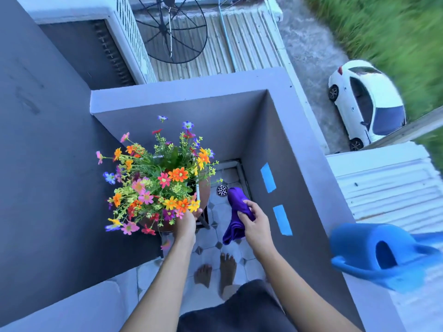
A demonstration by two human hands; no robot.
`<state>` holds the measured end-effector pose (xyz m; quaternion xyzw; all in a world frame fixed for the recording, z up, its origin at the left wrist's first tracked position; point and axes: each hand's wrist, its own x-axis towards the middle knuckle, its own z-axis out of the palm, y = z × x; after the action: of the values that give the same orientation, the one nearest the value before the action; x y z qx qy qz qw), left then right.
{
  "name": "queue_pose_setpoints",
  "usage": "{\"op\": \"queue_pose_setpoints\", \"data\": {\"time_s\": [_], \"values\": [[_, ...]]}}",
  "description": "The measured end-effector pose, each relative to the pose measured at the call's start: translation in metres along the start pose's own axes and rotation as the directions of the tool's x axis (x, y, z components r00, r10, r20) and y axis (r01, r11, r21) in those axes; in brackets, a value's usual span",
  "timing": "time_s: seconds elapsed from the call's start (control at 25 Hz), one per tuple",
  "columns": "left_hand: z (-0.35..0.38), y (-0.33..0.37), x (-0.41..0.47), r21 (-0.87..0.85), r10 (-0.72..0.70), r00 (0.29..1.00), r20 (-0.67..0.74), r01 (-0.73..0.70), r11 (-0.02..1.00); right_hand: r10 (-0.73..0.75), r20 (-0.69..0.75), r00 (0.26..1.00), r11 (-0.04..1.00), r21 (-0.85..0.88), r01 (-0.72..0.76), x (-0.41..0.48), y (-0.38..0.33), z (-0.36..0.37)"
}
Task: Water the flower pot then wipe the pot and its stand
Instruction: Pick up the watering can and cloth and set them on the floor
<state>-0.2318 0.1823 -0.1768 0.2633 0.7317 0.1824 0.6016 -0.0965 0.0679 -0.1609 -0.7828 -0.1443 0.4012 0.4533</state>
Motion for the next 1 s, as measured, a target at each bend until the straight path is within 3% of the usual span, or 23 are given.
{"op": "queue_pose_setpoints", "data": {"time_s": [0.24,0.32,0.44,0.6,0.72,0.88,1.0], "values": [[-0.006,-0.003,-0.040,0.185,0.033,0.962,0.272,-0.085,0.979,-0.019,-0.065,0.998,0.993,0.111,0.027,-0.035,-0.017,-0.010],[-0.003,-0.003,-0.059,0.286,0.090,0.922,0.378,-0.209,0.935,-0.050,-0.105,0.993,0.992,0.113,0.062,-0.051,-0.024,-0.023],[0.006,0.021,-0.095,0.281,0.244,0.827,0.506,-0.426,0.860,-0.121,-0.197,0.973,0.983,0.114,0.145,-0.076,-0.042,-0.048],[0.032,0.060,-0.155,0.170,0.401,0.662,0.633,-0.624,0.762,-0.202,-0.358,0.912,0.945,0.174,0.278,-0.115,-0.073,-0.098],[0.061,0.071,-0.208,0.080,0.466,0.489,0.738,-0.749,0.658,-0.208,-0.481,0.852,0.901,0.244,0.358,-0.151,-0.088,-0.143],[0.104,0.051,-0.261,0.014,0.433,0.268,0.861,-0.862,0.506,-0.122,-0.643,0.756,0.853,0.322,0.411,-0.188,-0.080,-0.198],[0.137,0.024,-0.291,-0.010,0.370,0.121,0.921,-0.943,0.334,-0.048,-0.734,0.678,0.844,0.333,0.420,-0.210,-0.058,-0.233]]}}
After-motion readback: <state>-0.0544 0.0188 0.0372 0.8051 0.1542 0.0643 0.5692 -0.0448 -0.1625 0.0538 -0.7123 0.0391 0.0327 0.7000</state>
